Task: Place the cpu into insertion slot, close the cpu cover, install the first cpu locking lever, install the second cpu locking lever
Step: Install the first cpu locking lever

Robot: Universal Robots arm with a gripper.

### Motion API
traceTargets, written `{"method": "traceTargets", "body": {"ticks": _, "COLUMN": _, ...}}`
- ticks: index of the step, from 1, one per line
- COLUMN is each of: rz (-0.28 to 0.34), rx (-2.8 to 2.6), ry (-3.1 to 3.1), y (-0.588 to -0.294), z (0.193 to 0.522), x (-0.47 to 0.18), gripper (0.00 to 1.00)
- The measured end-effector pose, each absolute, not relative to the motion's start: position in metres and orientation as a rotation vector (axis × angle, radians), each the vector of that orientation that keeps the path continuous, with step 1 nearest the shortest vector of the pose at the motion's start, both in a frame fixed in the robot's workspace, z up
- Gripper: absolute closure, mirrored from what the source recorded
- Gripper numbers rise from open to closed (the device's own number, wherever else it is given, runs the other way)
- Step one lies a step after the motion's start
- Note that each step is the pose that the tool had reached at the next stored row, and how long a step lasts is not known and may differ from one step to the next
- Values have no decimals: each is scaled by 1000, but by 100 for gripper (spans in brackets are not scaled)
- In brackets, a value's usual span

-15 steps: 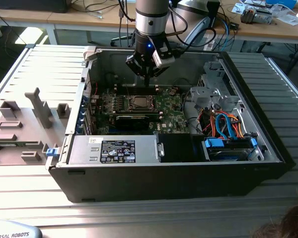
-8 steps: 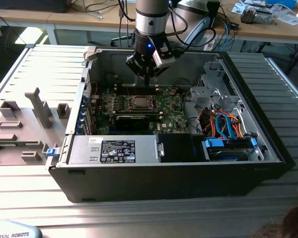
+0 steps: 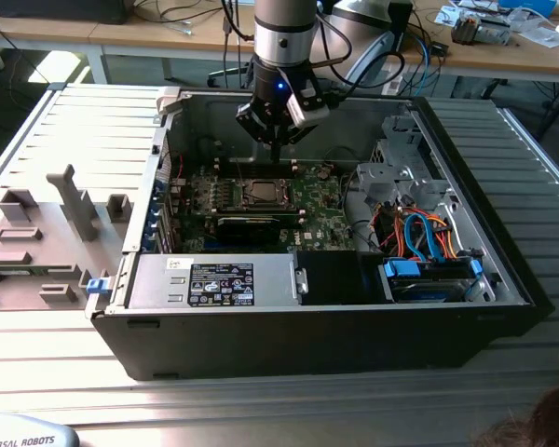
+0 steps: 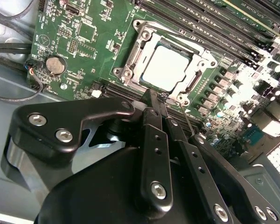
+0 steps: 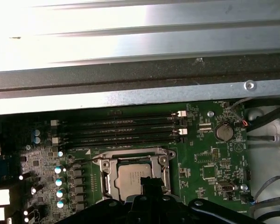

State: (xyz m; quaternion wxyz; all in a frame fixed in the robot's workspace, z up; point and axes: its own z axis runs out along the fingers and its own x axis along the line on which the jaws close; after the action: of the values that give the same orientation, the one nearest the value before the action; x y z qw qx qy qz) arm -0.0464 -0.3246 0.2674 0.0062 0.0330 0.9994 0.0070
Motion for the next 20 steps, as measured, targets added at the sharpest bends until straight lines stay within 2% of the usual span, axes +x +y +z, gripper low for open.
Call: {"method": "traceTargets", "body": {"ticks": 20, "rz": 22, "rx": 66, "ry": 3129, "y": -325, "z": 267, "x": -46, "gripper": 89}}
